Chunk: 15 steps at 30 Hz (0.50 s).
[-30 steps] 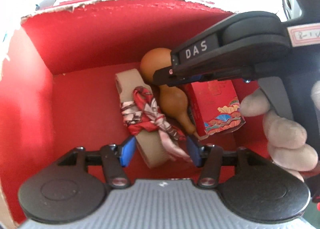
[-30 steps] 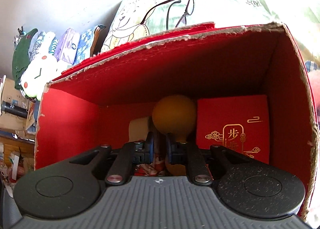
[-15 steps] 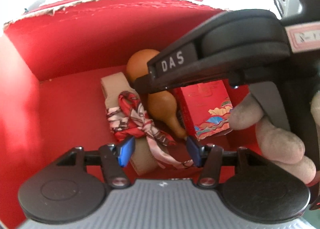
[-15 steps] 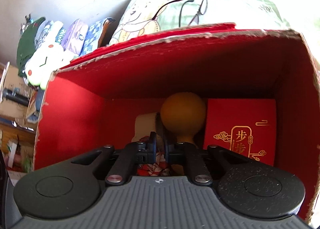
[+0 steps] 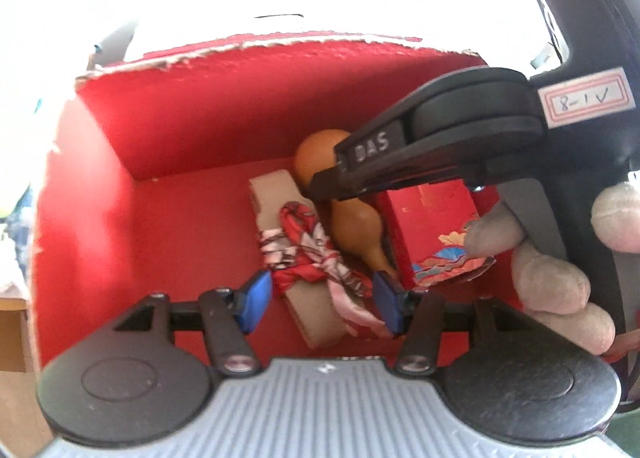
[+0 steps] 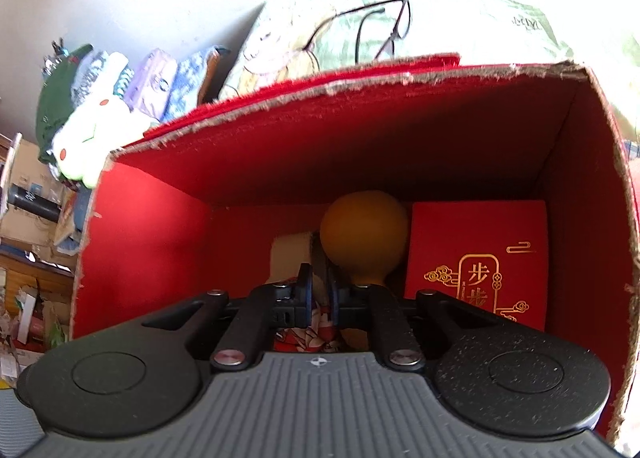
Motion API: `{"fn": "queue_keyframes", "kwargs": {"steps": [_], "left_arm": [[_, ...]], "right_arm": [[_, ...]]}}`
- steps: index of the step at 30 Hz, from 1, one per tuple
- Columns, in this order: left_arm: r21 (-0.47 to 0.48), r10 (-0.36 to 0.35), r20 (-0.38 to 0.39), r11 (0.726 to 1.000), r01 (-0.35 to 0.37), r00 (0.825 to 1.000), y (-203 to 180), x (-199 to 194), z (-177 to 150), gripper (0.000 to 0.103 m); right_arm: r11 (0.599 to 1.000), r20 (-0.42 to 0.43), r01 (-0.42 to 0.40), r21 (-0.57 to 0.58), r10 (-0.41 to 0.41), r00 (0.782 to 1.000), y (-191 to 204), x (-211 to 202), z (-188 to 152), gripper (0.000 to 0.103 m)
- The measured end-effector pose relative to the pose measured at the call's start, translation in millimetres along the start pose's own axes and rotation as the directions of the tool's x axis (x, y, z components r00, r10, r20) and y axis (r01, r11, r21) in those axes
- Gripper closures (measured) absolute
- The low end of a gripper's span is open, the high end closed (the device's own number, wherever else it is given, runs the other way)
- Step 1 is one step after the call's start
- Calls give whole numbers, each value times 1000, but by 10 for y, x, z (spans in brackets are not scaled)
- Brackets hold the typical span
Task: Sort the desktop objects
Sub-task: 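Lower the strap beside the stamp and open the right gripper, then withdraw the right gripper from the red box toward the tape roll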
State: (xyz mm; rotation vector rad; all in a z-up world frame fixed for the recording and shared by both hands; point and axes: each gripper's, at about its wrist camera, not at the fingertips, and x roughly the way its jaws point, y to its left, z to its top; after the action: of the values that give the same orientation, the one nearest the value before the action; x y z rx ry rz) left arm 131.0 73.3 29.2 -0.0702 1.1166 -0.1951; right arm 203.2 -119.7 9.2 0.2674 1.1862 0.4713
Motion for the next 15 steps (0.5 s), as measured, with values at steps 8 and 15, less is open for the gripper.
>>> {"fn": "queue_keyframes", "kwargs": {"steps": [8,15], "left_arm": [[-18,93,67,996,-92,993,-53,-202,-125,41],[-48,168,97,985,-164,981,-42,-329,-160,35]], "right_arm": [[999,47,36,1,-36,998,23,-45,-34,93],[998,79,63,22,-65,995,26,-63,-38,93]]}}
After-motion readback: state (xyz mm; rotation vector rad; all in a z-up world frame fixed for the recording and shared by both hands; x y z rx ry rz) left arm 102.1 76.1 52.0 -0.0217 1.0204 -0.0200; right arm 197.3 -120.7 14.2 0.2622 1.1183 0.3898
